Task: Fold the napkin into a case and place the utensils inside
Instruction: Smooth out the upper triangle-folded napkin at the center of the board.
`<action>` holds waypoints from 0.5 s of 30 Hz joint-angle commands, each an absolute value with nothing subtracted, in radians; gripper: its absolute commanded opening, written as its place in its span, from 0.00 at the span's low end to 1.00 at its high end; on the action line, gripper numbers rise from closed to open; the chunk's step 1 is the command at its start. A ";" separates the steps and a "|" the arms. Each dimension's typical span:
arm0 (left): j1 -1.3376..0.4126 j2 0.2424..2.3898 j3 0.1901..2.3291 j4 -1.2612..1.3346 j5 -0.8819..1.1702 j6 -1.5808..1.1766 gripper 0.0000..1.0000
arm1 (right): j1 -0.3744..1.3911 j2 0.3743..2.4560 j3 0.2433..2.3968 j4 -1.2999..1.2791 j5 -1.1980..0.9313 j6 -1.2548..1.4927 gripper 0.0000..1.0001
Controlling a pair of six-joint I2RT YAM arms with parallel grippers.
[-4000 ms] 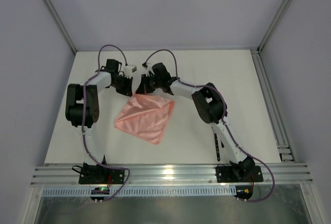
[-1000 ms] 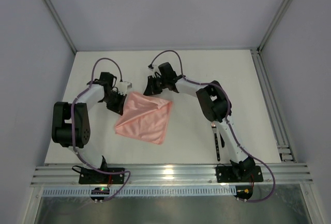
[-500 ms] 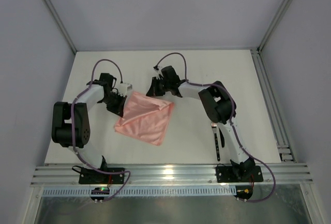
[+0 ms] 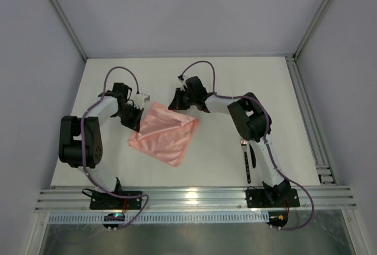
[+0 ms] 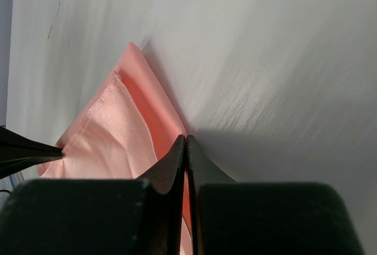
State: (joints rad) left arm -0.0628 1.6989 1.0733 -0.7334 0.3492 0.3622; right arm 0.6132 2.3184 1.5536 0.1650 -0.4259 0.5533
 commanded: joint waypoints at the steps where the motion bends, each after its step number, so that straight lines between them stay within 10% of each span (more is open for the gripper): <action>1: -0.054 1.707 1.104 -0.683 0.330 0.357 0.00 | 0.607 2.293 1.569 0.187 -0.429 0.535 0.04; 15: -0.023 1.729 1.167 -0.666 0.341 0.387 0.00 | 0.600 2.304 1.600 0.153 -0.457 0.491 0.04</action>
State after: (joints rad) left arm -0.0479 1.7218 1.1324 -0.6922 0.3405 0.3748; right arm 0.6083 2.3184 1.5669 0.1413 -0.4477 0.5144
